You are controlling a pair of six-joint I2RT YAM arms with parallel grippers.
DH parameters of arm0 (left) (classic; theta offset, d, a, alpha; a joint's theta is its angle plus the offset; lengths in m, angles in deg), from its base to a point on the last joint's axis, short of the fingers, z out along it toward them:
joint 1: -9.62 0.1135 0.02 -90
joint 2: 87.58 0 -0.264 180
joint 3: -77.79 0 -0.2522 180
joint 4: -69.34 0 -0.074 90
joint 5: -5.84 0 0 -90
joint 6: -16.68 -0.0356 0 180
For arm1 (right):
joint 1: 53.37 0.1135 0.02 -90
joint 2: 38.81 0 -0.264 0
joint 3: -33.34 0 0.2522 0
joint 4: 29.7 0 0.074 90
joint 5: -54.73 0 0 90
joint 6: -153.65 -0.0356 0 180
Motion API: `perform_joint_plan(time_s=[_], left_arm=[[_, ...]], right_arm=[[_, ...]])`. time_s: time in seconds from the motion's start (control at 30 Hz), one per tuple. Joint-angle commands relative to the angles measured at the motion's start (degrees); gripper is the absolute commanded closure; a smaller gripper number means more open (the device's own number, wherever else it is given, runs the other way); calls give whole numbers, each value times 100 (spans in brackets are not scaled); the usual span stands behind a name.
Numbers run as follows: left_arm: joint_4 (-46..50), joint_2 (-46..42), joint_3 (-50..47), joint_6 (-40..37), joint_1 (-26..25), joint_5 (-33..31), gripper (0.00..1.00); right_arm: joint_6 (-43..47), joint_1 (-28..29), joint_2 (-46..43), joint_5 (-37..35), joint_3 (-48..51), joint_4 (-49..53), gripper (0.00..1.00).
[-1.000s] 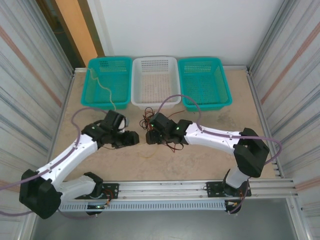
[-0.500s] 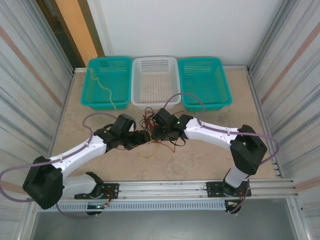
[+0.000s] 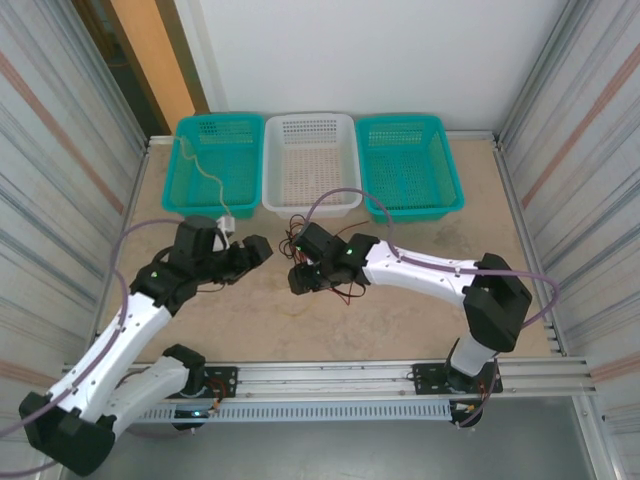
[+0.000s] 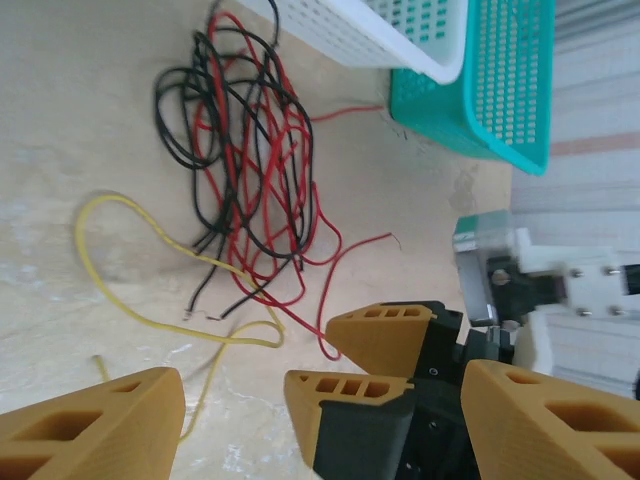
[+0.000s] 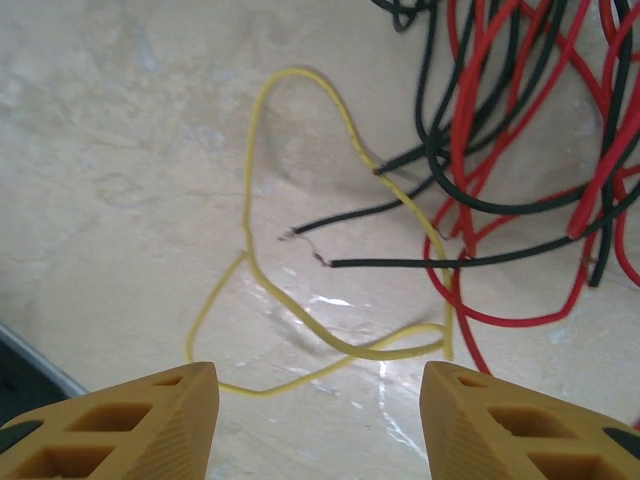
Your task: Untangle the cables
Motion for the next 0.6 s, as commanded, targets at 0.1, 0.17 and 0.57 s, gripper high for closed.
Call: perform_joint_plan(time_s=[0.1,0.17,0.57], left_arm=[[654,-112,-63,-573,526,195,28],[704,-42,19,-712,555,195,31],[296,129,-112,-1088,555,381,36]], right_arm=[[686,66,752,-218,-350,558,47],[877,160,977,-370,-627,688,47],[1239,298,1106,-1678,-1198,1315,96]])
